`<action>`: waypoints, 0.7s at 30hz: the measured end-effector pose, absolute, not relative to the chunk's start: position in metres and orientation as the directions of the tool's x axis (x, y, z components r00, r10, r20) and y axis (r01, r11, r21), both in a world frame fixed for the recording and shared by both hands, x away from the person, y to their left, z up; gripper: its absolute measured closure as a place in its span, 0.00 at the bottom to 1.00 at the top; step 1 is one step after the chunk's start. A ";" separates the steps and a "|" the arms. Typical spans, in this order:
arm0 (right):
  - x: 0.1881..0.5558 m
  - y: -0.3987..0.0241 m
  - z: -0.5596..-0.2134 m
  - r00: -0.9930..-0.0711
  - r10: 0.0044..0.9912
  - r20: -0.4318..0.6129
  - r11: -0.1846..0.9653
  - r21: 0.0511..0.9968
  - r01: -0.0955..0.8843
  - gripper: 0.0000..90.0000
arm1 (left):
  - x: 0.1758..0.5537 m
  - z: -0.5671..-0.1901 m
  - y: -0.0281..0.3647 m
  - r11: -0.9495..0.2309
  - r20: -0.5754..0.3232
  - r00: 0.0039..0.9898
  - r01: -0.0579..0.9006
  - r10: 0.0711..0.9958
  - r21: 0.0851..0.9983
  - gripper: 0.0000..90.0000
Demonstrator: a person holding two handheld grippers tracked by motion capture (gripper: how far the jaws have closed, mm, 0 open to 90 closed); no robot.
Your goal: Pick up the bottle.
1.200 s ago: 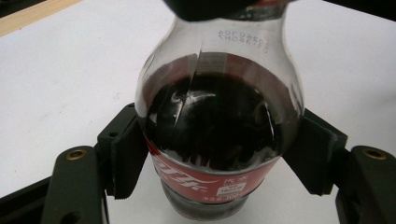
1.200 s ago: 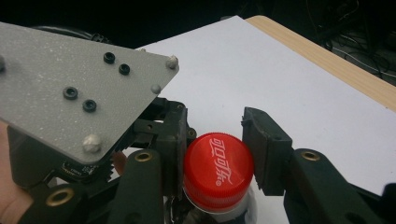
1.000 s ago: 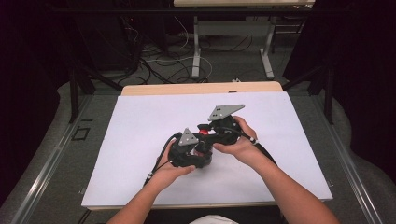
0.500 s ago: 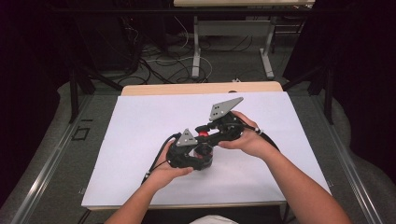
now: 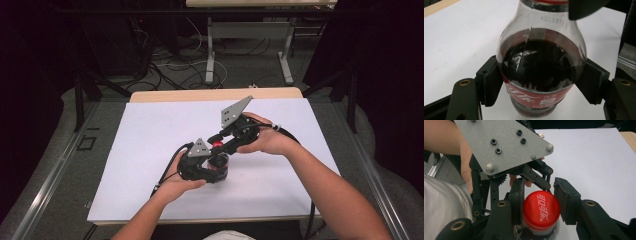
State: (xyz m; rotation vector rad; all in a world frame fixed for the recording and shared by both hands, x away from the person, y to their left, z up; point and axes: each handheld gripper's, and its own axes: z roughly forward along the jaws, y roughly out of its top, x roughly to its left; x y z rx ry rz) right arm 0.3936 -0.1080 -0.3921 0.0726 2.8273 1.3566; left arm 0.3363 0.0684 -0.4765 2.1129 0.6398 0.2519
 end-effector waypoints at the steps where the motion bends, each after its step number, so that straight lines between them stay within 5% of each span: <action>1: 0.393 -0.108 -0.391 -0.998 0.063 0.019 0.623 0.780 0.054 0.62 | 0.337 -0.476 0.070 -0.484 -0.047 0.848 0.346 0.529 0.804 0.33; 5: 0.386 -0.109 -0.387 -0.984 0.179 -0.006 0.595 0.797 0.103 0.50 | 0.339 -0.477 0.071 -0.467 -0.052 0.829 0.365 0.557 0.806 0.33; 9: 0.374 -0.106 -0.384 -0.956 0.290 -0.041 0.568 0.811 0.138 0.49 | 0.341 -0.476 0.074 -0.455 -0.055 0.816 0.375 0.575 0.808 0.33; 21: 0.352 -0.100 -0.396 -0.883 0.460 -0.099 0.515 0.839 0.174 0.60 | 0.340 -0.474 0.075 -0.442 -0.062 0.801 0.391 0.596 0.807 0.33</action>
